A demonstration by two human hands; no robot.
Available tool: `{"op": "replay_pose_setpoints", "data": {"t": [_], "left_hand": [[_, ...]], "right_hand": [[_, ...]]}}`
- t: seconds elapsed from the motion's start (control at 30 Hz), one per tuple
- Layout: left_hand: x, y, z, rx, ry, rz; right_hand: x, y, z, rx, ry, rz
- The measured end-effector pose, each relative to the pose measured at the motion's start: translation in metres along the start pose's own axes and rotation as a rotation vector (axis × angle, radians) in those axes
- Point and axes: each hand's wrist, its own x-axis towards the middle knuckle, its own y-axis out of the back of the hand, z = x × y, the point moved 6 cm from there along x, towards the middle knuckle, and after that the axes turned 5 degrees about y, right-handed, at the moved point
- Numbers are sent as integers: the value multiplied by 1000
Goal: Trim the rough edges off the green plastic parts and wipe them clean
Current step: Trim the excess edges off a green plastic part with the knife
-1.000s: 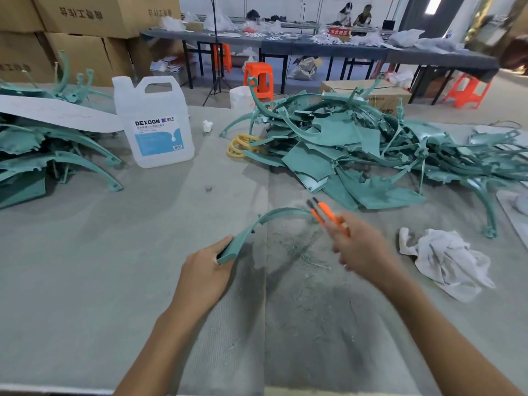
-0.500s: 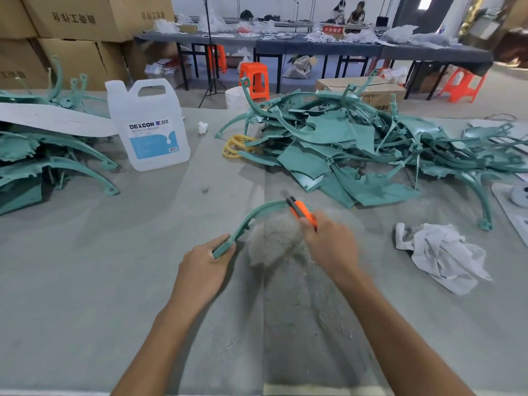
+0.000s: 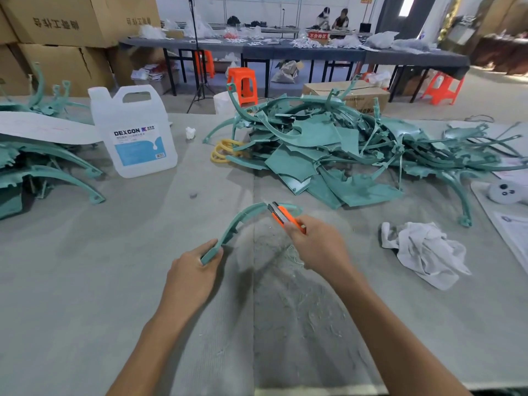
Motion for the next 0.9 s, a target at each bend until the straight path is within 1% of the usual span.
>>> {"op": "replay_pose_setpoints", "data": {"t": [0.07,0.17,0.23,0.3,0.37,0.43,0.5,0.6,0.67,0.73,0.83,0.9], "left_hand": [[-3,-3,4,34,-43,2],[-7,-5,4,36,-66,41],[-6,-4,3,27,-67,59],[-4,-5,3,45,-85,52],[-4,-6,3,42,-85,52],[-3,-6,2,30,-74,51],[-3,-7,3,46,-74,37],[-4,-8,3,34,-84,45],[-5,-6,3,12,-85,59],[-1,-1,0,-49,-45,77],[4,0,-1,-60,-14,40],[2,-1,1,-41,-28,22]], "right_hand": [[9,6,11,-84,-72,-36],[20,28,46,-258,-243,-89],[24,44,60,-342,-285,-96],[29,52,57,-363,-231,-34],[32,46,42,-314,-102,19],[28,30,24,-247,5,-15],[27,20,27,-248,3,-67],[32,32,54,-382,-144,-114],[33,40,59,-415,-141,-68],[28,41,50,-377,-69,27],[9,35,39,-160,-20,135],[-4,28,27,-25,33,158]]}}
